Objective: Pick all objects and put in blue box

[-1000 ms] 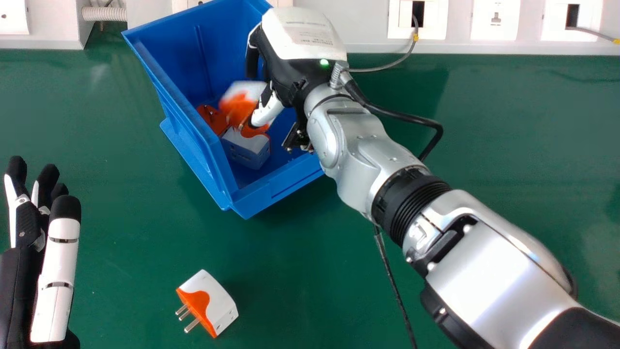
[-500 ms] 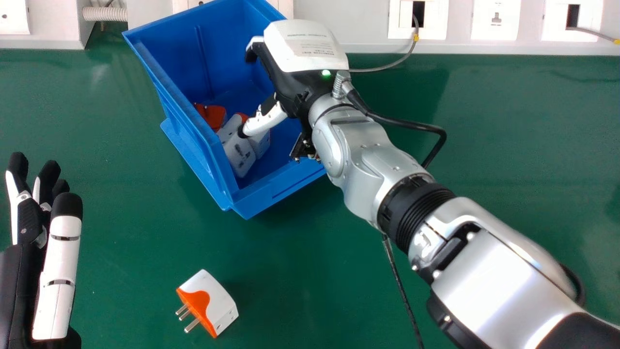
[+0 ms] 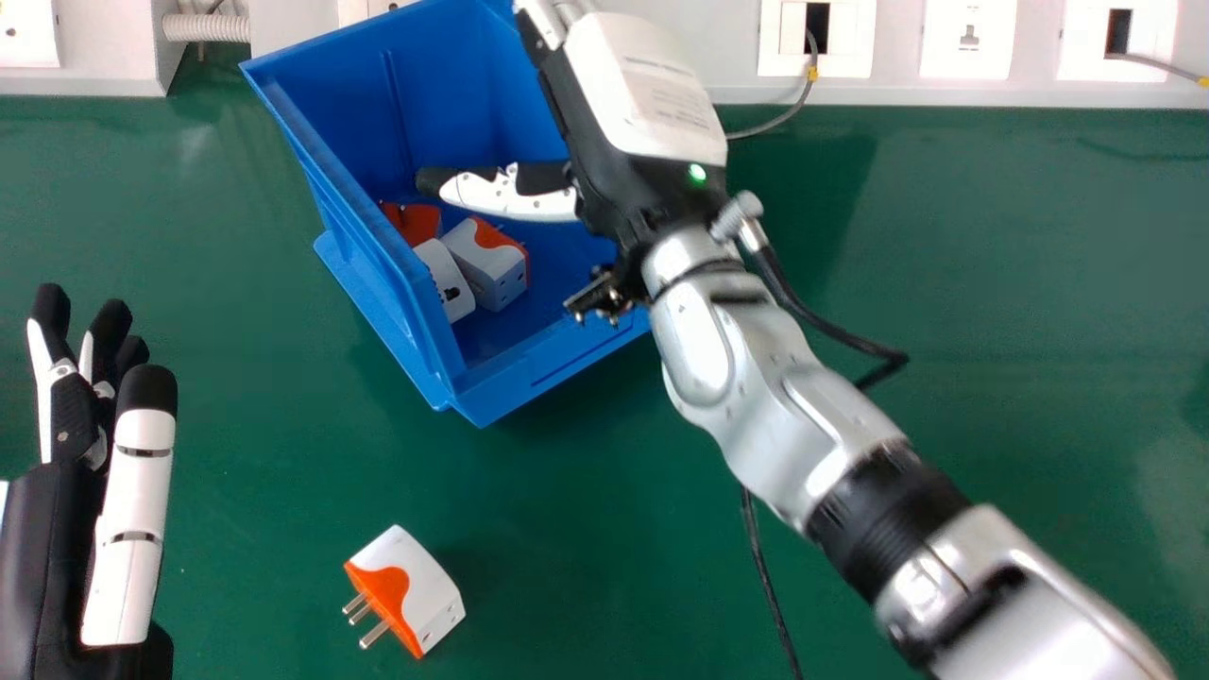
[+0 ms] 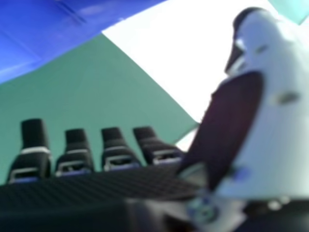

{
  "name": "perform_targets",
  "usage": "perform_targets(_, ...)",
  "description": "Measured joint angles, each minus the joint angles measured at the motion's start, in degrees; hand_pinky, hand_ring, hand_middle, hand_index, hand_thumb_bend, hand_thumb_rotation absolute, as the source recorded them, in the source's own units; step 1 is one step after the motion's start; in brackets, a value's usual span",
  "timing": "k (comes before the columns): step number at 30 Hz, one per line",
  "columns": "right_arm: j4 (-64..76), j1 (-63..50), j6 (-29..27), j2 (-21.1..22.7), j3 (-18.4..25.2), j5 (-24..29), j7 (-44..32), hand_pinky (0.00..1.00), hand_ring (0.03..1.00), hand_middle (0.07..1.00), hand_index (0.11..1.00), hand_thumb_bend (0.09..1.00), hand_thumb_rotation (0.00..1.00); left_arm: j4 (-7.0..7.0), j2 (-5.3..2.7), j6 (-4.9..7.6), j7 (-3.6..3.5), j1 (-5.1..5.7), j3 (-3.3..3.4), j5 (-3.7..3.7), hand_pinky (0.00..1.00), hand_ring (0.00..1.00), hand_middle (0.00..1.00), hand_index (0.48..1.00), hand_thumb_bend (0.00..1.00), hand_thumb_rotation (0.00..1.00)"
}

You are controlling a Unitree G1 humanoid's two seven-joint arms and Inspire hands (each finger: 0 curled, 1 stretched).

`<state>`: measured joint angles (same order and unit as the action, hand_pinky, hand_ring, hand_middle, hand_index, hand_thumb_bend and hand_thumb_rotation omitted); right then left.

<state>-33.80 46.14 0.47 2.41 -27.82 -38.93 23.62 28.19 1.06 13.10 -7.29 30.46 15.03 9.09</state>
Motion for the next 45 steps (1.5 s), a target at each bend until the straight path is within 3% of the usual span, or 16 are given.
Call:
perform_targets(4, 11.4, -7.6, -0.8, 3.1, 0.0, -0.6, -1.8, 0.83, 0.962, 0.981, 0.973, 0.387, 0.54, -0.14, 0.02, 0.03, 0.26, -0.74, -0.18, -0.25, 1.0, 1.0, 1.0, 1.0, 0.44, 0.83)
perform_targets(9, 20.1, -17.1, -4.2, 6.5, 0.0, -1.5, -2.9, 0.82, 0.962, 0.988, 0.979, 0.35, 0.58, -0.22, 0.07, 0.04, 0.51, -0.89, -0.28, -0.37, 1.0, 1.0, 1.0, 1.0, 0.43, 0.83)
perform_targets(12, 23.0, -22.3, -8.8, 9.2, -0.1, -1.7, -3.1, 0.79, 0.941, 0.978, 0.971, 0.347, 0.57, -0.32, 0.15, 0.04, 0.52, -0.97, -0.25, -0.54, 1.0, 1.0, 1.0, 1.0, 0.44, 0.83)
perform_targets(22, 25.7, -36.7, -26.1, 18.2, 0.7, -2.8, -2.0, 0.72, 0.869, 0.919, 0.908, 0.354, 0.59, -0.58, 0.2, 0.05, 0.58, -0.9, 0.06, 0.03, 1.0, 1.0, 1.0, 1.0, 0.46, 0.81)
perform_targets(27, 27.5, -40.1, -33.3, 21.6, 1.4, -4.0, -1.5, 0.7, 0.857, 0.906, 0.893, 0.352, 0.61, -0.87, -0.03, 0.05, 1.09, -0.78, 0.1, 0.08, 1.0, 1.0, 1.0, 1.0, 0.47, 0.8)
perform_targets(33, 28.3, -42.7, -37.8, 22.6, 2.6, -3.9, -2.7, 0.68, 0.843, 0.892, 0.878, 0.355, 0.61, -1.0, -0.09, 0.08, 1.14, -0.5, 0.11, 0.13, 1.0, 1.0, 1.0, 1.0, 0.48, 0.8)
perform_targets(37, 28.3, -43.2, -40.8, 22.6, 2.5, -4.3, -3.0, 0.66, 0.82, 0.869, 0.853, 0.36, 0.62, -1.53, -0.05, 0.23, 0.99, -0.65, 0.41, 1.06, 1.0, 1.0, 1.0, 1.0, 0.47, 0.8)
perform_targets(41, 28.1, -43.1, -42.4, 21.9, 1.4, -5.5, -4.0, 0.65, 0.811, 0.861, 0.843, 0.363, 0.62, -2.14, 0.2, 1.19, 0.51, -0.96, 0.87, 1.27, 1.0, 1.0, 1.0, 1.0, 0.46, 0.8)
perform_targets(45, 26.3, -41.8, -43.8, 19.9, -0.8, -7.1, -5.4, 0.64, 0.806, 0.854, 0.834, 0.361, 0.63, -2.16, 0.25, 1.26, 0.25, -0.96, 1.01, 1.3, 1.0, 1.0, 1.0, 1.0, 0.46, 0.8)
